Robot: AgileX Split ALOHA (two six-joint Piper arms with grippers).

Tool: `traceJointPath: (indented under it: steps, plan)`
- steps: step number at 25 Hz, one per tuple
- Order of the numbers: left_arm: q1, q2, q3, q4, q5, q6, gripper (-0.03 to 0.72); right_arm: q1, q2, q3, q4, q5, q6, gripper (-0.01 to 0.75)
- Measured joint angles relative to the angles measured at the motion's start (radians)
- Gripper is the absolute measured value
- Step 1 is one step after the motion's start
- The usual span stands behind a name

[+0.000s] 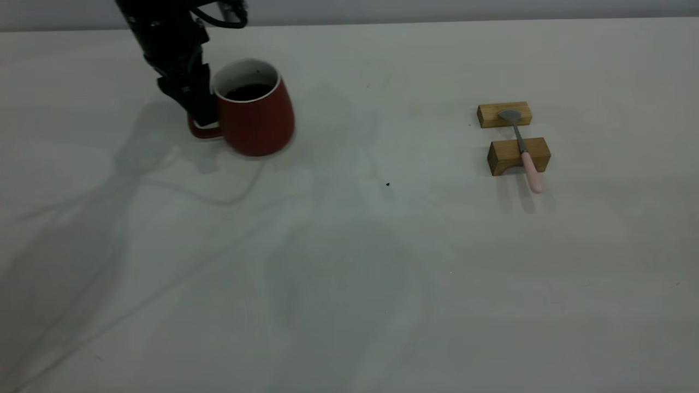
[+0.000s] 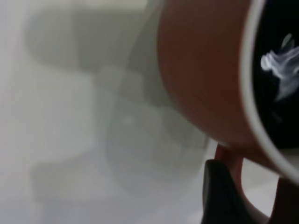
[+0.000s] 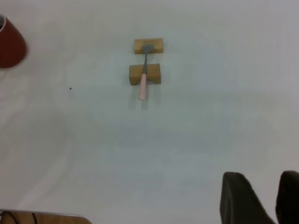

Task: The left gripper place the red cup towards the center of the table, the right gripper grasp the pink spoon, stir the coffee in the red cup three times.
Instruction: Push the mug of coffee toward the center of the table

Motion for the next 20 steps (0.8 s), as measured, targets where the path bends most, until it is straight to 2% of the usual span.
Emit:
traceJointPath:
  steps: [9,15,20]
  plan:
    - [-0.104,0.001,0.000,-0.010,-0.037,-0.015,0.443,0.000,0.000,0.000,0.001,0.000,0.000,0.237]
    - [-0.174,0.002,0.000,-0.075,-0.066,-0.020,0.443,0.000,0.000,0.000,0.002,0.000,0.000,0.237]
    - [-0.204,0.002,0.000,-0.105,-0.079,-0.020,0.443,0.000,0.000,0.000,0.002,0.000,0.000,0.237]
